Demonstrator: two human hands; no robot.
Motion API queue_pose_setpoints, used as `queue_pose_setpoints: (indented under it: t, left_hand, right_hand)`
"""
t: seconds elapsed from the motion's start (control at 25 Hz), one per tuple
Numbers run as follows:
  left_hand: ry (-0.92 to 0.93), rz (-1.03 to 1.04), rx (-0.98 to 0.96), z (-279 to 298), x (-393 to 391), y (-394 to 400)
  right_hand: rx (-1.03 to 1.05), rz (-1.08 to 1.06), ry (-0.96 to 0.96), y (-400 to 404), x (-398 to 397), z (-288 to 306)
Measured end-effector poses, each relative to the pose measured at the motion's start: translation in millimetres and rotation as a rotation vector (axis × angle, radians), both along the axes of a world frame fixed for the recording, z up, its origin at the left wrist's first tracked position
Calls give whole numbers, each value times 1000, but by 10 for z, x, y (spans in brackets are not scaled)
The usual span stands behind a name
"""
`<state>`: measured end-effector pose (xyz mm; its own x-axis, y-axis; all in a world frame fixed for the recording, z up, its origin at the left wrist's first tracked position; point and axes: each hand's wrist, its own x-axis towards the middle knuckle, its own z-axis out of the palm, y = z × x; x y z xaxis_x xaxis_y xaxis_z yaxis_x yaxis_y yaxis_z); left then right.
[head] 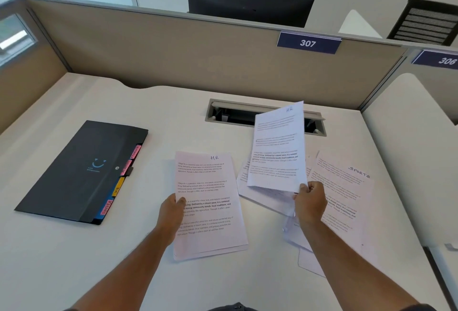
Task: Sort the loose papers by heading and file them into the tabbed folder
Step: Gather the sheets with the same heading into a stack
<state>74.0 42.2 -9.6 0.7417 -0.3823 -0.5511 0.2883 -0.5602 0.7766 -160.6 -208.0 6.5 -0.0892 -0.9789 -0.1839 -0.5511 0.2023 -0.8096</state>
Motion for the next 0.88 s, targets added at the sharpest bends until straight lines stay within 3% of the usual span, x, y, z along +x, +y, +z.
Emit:
queue_pose_setpoints:
  t: [0.2,0.44,0.88]
  left_hand:
    - [0,16,-19,32,-22,8]
    - [26,17,-31,68,-25,30]
    - [35,3,-109,106,-61,40]
  right_hand:
    - [23,13,-163,12,-37,155]
    - [202,163,-278,425,-9,47]
    - [433,386,-187,1311,40,-227]
